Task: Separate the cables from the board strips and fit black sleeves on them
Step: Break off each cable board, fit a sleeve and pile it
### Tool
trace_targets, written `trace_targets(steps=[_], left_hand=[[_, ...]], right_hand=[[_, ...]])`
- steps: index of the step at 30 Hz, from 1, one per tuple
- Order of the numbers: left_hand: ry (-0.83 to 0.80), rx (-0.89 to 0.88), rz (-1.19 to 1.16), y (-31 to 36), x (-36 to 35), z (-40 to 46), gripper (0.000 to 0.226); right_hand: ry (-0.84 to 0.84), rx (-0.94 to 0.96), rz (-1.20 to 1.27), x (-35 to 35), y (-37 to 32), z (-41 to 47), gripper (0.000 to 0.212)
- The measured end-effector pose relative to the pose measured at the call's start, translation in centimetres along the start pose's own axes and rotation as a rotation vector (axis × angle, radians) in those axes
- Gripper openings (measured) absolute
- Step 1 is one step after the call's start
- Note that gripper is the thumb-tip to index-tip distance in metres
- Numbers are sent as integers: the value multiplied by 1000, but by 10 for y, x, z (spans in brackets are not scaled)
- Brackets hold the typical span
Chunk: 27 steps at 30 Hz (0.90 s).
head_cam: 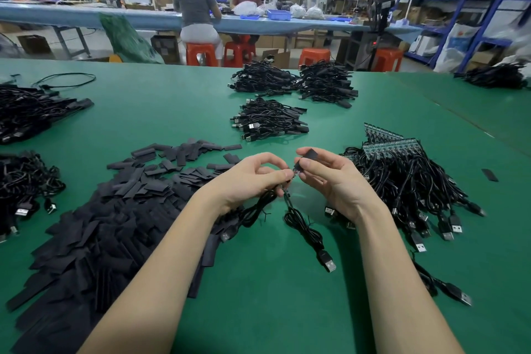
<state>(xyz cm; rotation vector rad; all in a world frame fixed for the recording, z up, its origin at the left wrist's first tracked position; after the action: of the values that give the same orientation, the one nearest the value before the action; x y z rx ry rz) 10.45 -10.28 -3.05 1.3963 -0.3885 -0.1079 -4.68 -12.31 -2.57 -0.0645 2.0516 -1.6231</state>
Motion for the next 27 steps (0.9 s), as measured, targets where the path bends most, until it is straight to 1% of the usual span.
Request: trace_targets(steps=[1, 3, 6, 9, 13, 20, 23, 27], left_hand=[[10, -3, 69, -1, 2, 0, 27], [37, -44, 125, 0, 6, 1, 29], [96, -149, 88, 7, 6, 5, 22], [171, -250, 114, 13, 8, 7, 15], [212, -321, 143, 17, 10, 6, 12], [229, -389, 110, 22, 8, 5, 12], [235, -397, 105, 22, 8, 4, 8], [234, -397, 79, 22, 8, 4, 9]], right_hand=[[41, 3, 21, 4, 0, 0, 21], [96, 1, 52, 11, 1, 1, 18], [138, -13, 85, 15, 3, 3, 18], [158, -20, 119, 16, 5, 5, 18], [164, -19, 152, 17, 6, 6, 16], [139, -39, 148, 9, 10, 8, 14], [133, -48, 151, 8, 11, 8, 14], [123, -60, 153, 5, 12, 8, 12]])
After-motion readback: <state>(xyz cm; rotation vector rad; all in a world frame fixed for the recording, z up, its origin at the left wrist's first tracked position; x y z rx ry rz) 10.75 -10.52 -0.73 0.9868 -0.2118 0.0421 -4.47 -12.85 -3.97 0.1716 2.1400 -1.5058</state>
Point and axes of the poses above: each hand's wrist, its own z-axis towards the middle knuckle, its own x-axis out of the back of the hand, y = z × x, the point moved 8 cm from there along z, towards the middle knuckle, and after that the axes turned 11 degrees about -x, right-handed, at the moved point
